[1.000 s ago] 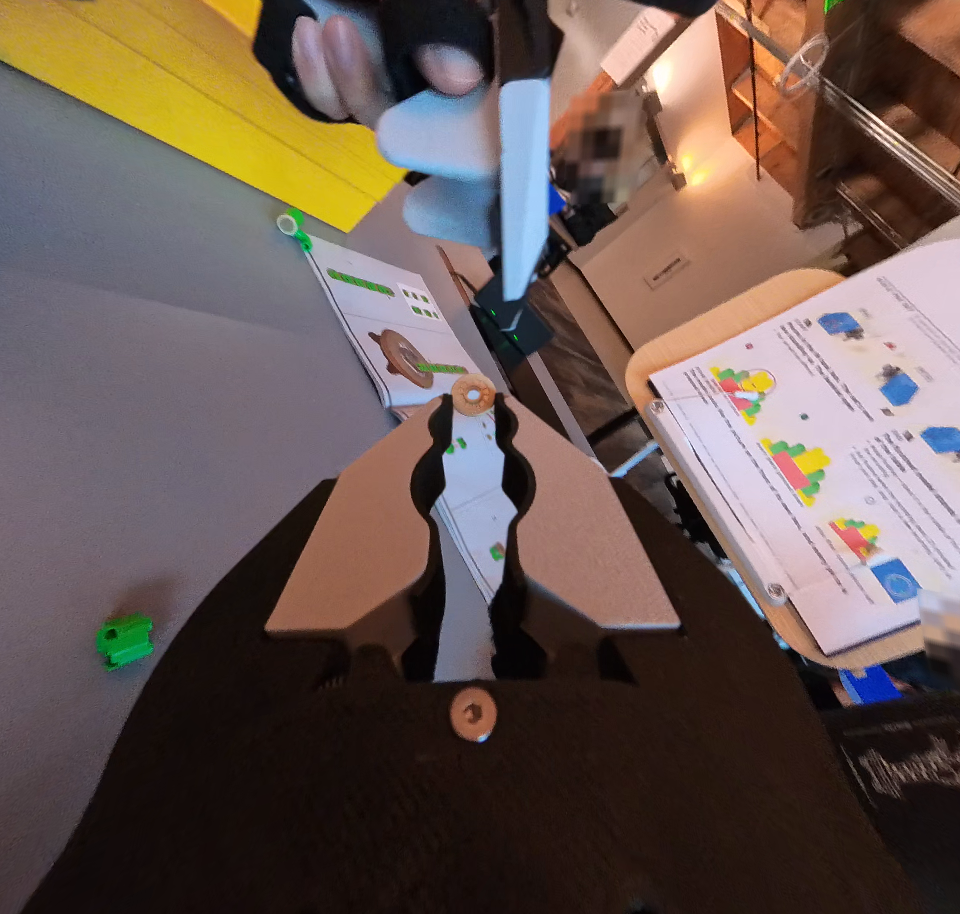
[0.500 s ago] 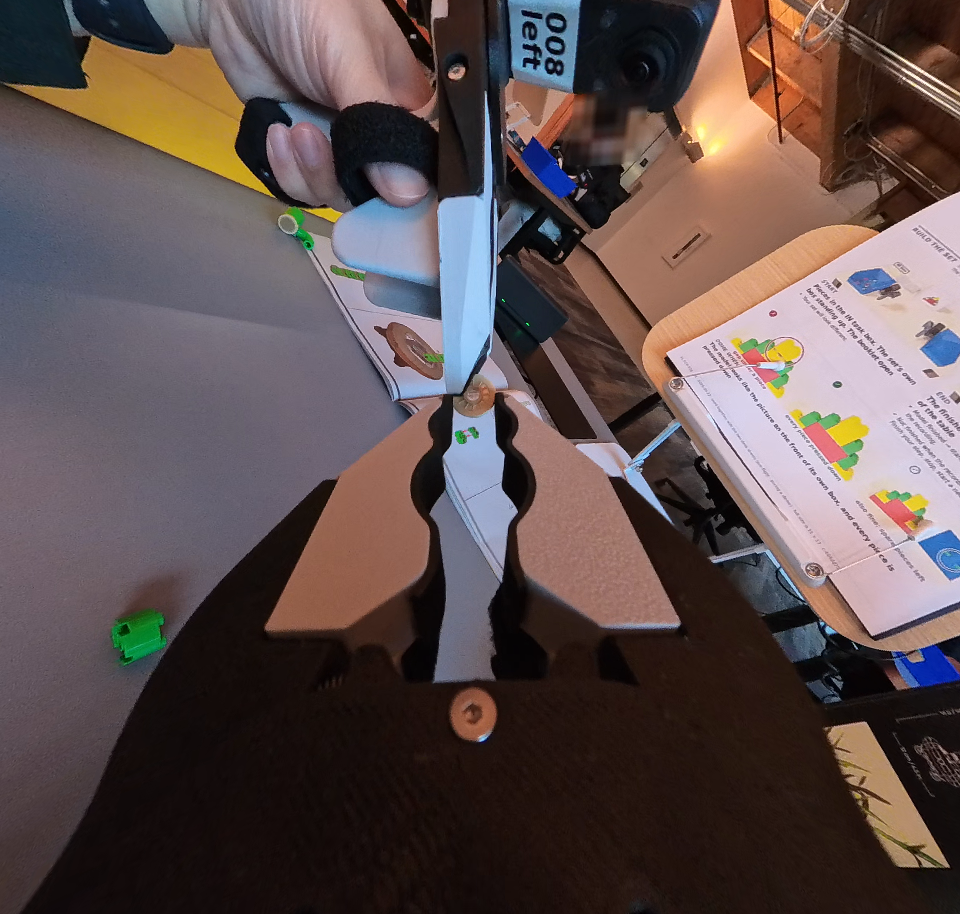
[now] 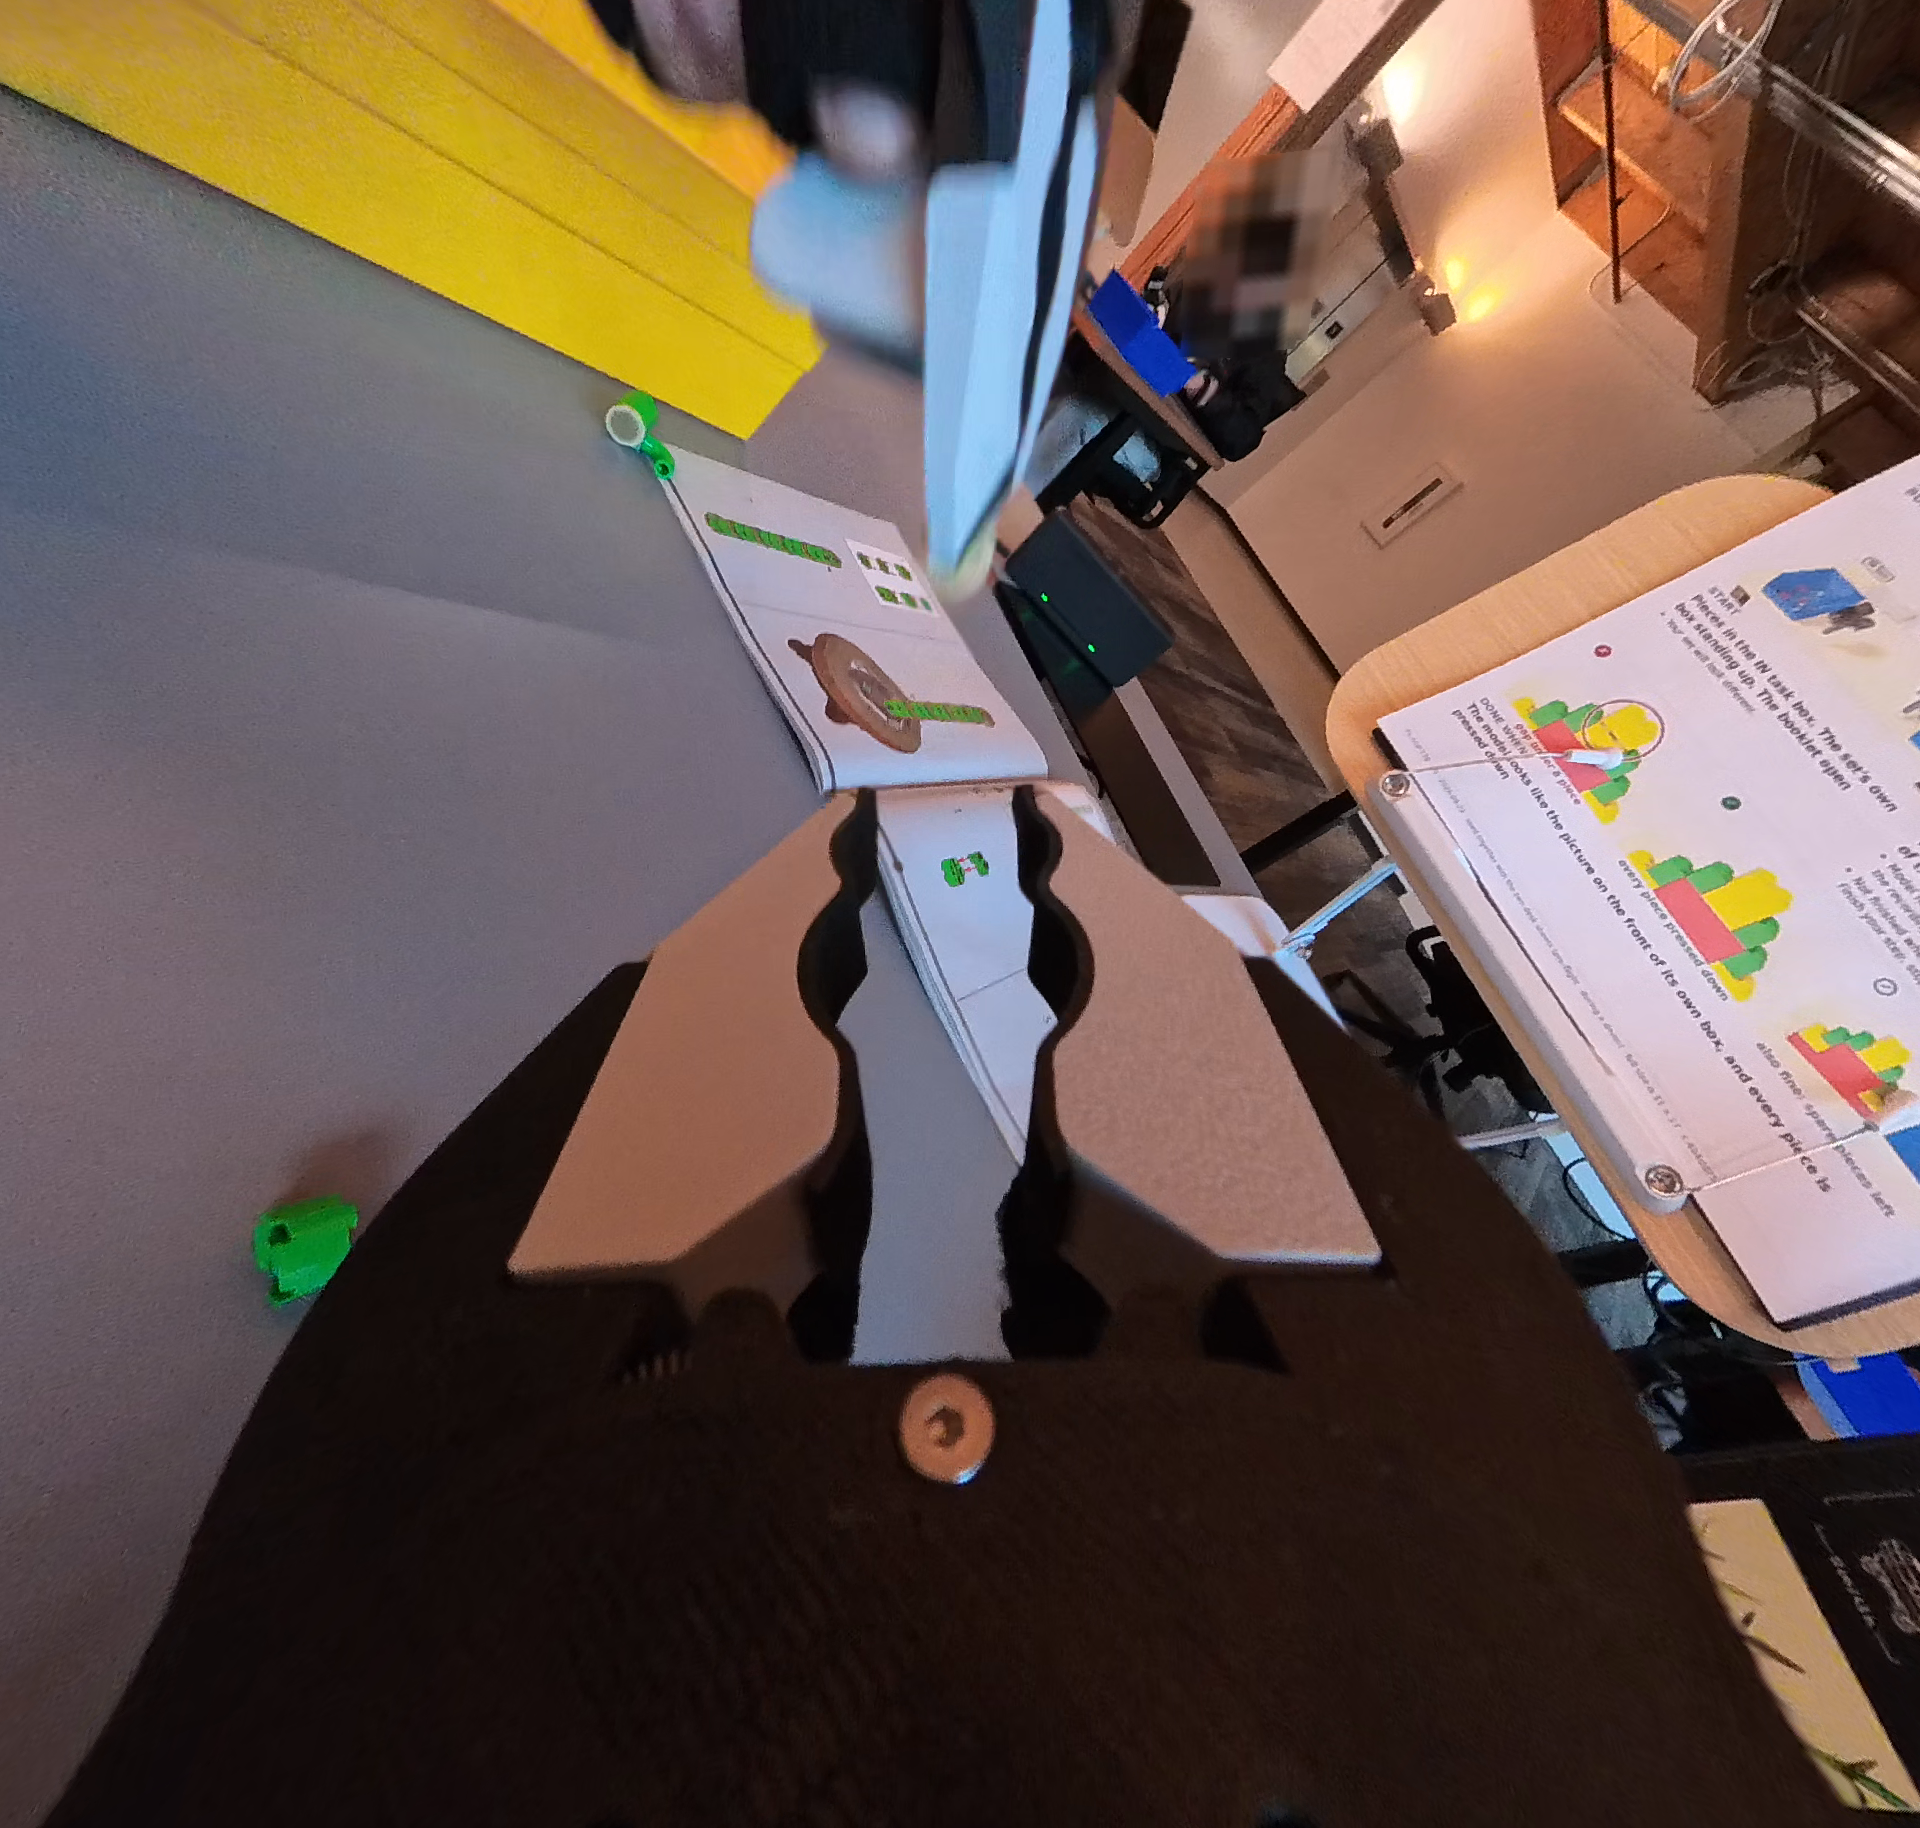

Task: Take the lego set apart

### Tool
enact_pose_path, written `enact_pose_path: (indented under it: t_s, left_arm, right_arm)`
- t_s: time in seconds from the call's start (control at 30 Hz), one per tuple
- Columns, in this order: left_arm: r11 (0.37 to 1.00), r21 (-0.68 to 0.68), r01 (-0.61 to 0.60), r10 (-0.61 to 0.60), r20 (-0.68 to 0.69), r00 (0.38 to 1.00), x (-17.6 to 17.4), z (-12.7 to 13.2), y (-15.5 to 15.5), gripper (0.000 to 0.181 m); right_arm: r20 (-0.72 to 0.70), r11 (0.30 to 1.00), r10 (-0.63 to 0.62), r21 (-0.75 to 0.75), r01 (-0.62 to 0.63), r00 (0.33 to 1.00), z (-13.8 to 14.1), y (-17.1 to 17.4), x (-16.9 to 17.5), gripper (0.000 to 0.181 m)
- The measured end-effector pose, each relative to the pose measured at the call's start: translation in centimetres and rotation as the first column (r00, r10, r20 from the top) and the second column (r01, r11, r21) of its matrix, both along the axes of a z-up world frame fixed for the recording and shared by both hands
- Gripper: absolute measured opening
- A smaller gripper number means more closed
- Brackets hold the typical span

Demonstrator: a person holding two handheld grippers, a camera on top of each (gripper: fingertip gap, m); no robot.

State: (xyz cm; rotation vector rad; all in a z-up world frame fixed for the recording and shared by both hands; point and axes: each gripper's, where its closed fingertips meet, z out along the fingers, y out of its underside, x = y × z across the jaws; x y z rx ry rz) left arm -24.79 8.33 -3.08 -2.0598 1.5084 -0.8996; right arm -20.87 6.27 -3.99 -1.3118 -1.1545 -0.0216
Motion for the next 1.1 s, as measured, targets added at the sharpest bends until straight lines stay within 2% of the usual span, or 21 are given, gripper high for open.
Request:
enact_pose_path:
  t_s: [0.03,0.07,0.1,0.17,0.2,0.23,0.33,0.43,0.53,0.67,0.73,0.8,0.87,0.93,1.03,1.1]
  left_arm:
    - [0.989,0.11,-0.097,0.101,-0.035,0.994,-2.3,1.1,1.7,0.002]
    - [0.95,0.232,-0.21,0.231,-0.066,0.971,-5.3,2.3,3.7,0.002]
    - [0.88,0.348,-0.323,0.373,-0.086,0.924,-8.9,3.6,5.5,0.002]
    - [0.704,0.505,-0.5,0.616,-0.084,0.783,-16.9,5.7,7.3,0.002]
    - [0.632,0.527,-0.569,0.7,-0.073,0.71,-20.6,6.0,7.4,0.002]
    - [0.589,0.51,-0.628,0.756,-0.072,0.651,-23.7,5.8,7.0,0.002]
    - [0.551,0.367,-0.75,0.827,-0.119,0.55,-30.0,3.0,5.8,0.002]
    - [0.459,0.311,-0.832,0.887,-0.208,0.412,-34.8,0.0,5.6,0.001]
    - [0.404,0.277,-0.872,0.91,-0.212,0.355,-35.6,-1.0,6.4,0.005]
    - [0.366,0.268,-0.891,0.929,-0.165,0.332,-34.8,-0.1,7.8,0.045]
    - [0.379,0.295,-0.877,0.924,-0.159,0.346,-34.3,0.3,7.8,0.046]
    - [0.391,0.319,-0.863,0.92,-0.157,0.359,-33.7,0.7,7.9,0.044]
    - [0.4,0.342,-0.85,0.917,-0.151,0.371,-33.1,1.2,8.1,0.042]
    - [0.413,0.365,-0.834,0.91,-0.139,0.39,-32.2,1.9,8.2,0.041]
    - [0.445,0.412,-0.795,0.892,-0.122,0.435,-30.3,2.9,8.6,0.041]
    - [0.466,0.454,-0.759,0.872,-0.091,0.481,-28.5,4.0,9.0,0.041]
  right_arm:
    - [0.005,1.0,-0.003,-0.013,0.003,1.0,-0.2,0.1,0.1,0.027]
    - [0.011,1.0,-0.006,-0.028,0.007,1.0,-0.5,0.3,0.2,0.027]
    - [0.023,0.999,-0.008,-0.047,0.009,1.0,-1.0,0.4,0.3,0.027]
    - [0.061,0.996,-0.02,-0.082,0.025,0.998,-2.0,0.8,0.5,0.027]
    - [0.078,0.995,-0.036,-0.092,0.043,0.996,-2.4,1.1,0.8,0.027]
    - [0.084,0.993,-0.064,-0.089,0.072,0.994,-2.5,1.5,1.1,0.027]
    - [0.07,0.989,-0.085,-0.116,0.092,0.994,-2.4,1.8,1.6,0.027]
    - [0.046,0.982,-0.067,-0.173,0.074,0.997,-2.2,1.6,2.1,0.027]
    - [0.024,0.972,-0.045,-0.229,0.049,0.999,-2.3,1.4,2.6,0.027]
    - [0.01,0.957,0.014,-0.291,-0.011,1.0,-2.8,0.8,2.5,0.027]
    - [0.012,0.923,0.095,-0.375,-0.084,0.995,-3.7,-0.4,2.1,0.027]
    - [0.002,0.852,0.2,-0.493,-0.174,0.98,-5.1,-2.3,1.5,0.03]
    - [-0.044,0.733,0.31,-0.625,-0.268,0.95,-6.4,-4.7,1.2,0.033]
    - [-0.061,0.66,0.371,-0.685,-0.309,0.927,-7.2,-6.1,1.3,0.036]
    - [-0.054,0.562,0.417,-0.769,-0.304,0.908,-8.9,-7.7,1.9,0.046]
    - [-0.042,0.536,0.43,-0.792,-0.292,0.902,-9.8,-8.0,1.9,0.046]
